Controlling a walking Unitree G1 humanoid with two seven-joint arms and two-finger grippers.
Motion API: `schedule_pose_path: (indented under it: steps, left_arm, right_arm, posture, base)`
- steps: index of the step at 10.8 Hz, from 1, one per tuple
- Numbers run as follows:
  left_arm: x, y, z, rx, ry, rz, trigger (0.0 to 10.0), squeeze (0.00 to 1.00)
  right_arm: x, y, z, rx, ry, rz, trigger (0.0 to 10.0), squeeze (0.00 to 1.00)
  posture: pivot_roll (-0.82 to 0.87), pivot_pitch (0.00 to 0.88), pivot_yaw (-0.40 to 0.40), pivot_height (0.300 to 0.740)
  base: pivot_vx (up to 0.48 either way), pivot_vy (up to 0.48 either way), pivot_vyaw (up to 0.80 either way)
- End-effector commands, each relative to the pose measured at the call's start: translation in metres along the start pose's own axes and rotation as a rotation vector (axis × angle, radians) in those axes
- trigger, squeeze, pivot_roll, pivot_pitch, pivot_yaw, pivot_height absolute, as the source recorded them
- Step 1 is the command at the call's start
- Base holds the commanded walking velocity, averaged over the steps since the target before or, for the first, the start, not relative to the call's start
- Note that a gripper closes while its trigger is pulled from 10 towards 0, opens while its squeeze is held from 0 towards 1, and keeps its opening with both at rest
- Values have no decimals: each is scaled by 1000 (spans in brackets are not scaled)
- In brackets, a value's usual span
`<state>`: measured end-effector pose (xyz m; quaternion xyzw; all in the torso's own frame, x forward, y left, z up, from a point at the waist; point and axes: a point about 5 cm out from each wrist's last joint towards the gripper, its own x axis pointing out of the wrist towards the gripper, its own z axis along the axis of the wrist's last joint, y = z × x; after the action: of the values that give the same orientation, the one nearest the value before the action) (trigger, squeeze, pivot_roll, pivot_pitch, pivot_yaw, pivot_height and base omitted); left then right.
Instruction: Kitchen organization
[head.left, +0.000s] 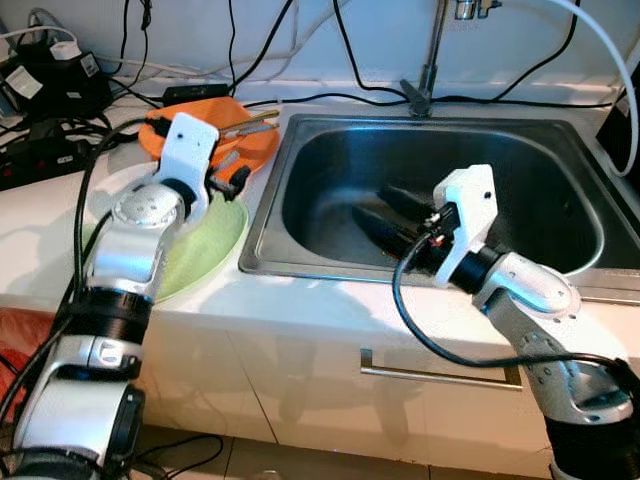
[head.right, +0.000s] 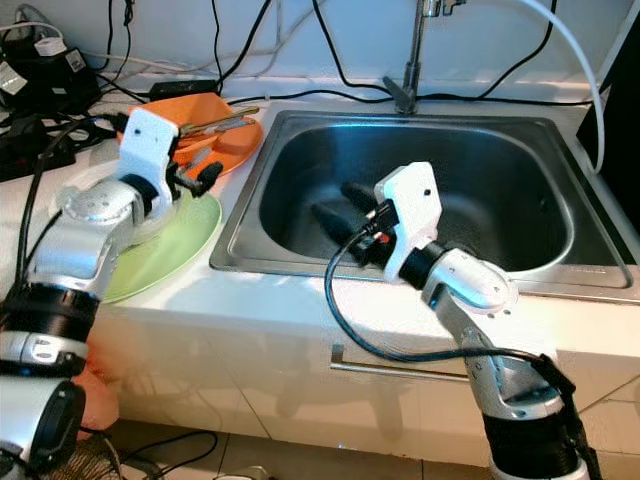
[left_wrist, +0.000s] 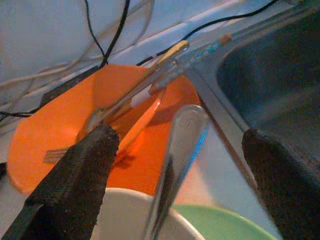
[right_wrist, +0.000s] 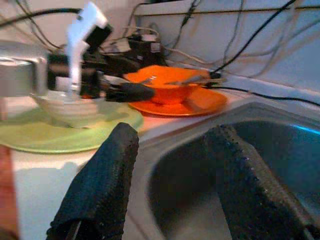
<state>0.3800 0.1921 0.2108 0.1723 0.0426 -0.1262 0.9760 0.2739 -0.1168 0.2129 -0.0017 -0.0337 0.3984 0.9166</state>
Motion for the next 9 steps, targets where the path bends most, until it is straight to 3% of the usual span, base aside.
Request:
schedule_pose_path:
  steps: [1, 4, 9]
  left_arm:
    - [1, 2, 3, 34, 7, -25, 10000, 0]
    - [2, 2, 6, 86, 31, -96, 10000, 0]
    - [0, -2, 8, 162, 61, -199, 10000, 0]
  right_arm:
    - [-4, 7, 3, 9, 1, 63, 10000, 0]
    - [-12, 15, -5, 23, 75, 155, 10000, 0]
    - [-13, 18, -6, 2, 99, 177, 10000, 0]
  posture:
    - [137, 48, 84, 740]
    - [137, 48, 79, 740]
    - [138, 46, 78, 740]
  base:
    - [0, 0, 0]
    - [0, 0, 0]
    - [0, 0, 0]
